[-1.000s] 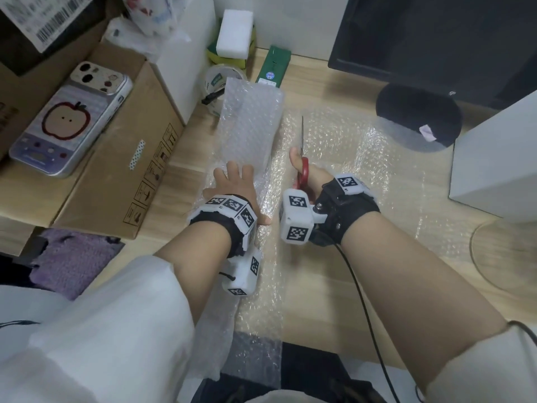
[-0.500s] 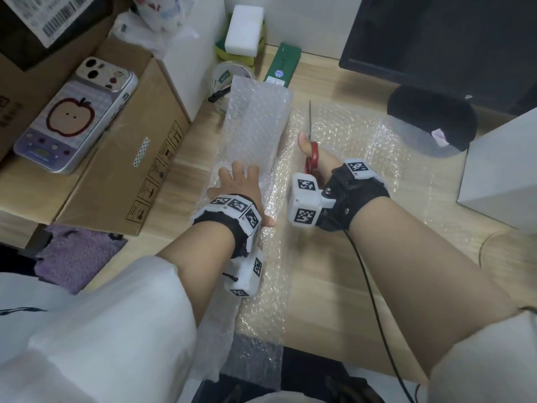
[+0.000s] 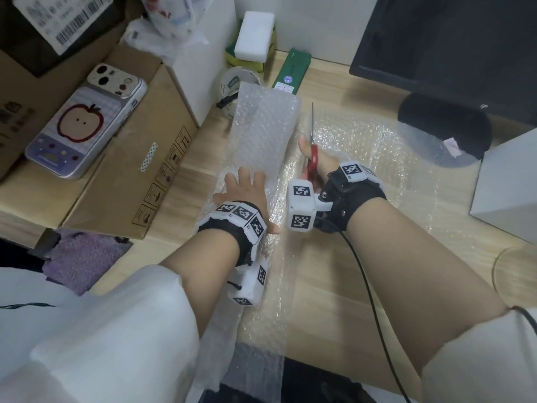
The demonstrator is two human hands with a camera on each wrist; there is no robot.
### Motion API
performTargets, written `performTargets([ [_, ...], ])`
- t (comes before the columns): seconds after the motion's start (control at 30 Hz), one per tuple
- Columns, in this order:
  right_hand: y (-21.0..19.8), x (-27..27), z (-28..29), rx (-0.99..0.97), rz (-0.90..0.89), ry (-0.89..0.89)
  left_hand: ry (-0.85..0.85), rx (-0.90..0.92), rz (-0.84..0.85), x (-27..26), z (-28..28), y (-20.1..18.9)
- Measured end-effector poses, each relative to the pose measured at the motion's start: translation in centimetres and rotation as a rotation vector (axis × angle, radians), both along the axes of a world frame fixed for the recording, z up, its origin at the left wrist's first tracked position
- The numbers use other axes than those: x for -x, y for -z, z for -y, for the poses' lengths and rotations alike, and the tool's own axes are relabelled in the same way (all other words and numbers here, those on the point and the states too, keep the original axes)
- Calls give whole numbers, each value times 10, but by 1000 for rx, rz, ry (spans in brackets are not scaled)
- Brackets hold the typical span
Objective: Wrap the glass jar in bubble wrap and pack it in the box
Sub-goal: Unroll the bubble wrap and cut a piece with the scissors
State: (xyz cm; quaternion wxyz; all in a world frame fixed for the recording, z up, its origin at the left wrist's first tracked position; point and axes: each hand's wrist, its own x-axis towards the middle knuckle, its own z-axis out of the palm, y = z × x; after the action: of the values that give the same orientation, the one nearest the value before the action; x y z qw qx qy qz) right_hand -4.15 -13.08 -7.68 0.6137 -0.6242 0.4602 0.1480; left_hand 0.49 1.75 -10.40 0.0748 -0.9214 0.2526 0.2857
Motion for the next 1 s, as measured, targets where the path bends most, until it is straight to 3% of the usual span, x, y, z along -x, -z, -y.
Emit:
performTargets([
  [0.8,-3,-29,30,-160,-75,71,6,-47,7,0,3,1],
  [1.0,-10,-45,40,-118,43,55,12,-52,-9,-5,3,6],
])
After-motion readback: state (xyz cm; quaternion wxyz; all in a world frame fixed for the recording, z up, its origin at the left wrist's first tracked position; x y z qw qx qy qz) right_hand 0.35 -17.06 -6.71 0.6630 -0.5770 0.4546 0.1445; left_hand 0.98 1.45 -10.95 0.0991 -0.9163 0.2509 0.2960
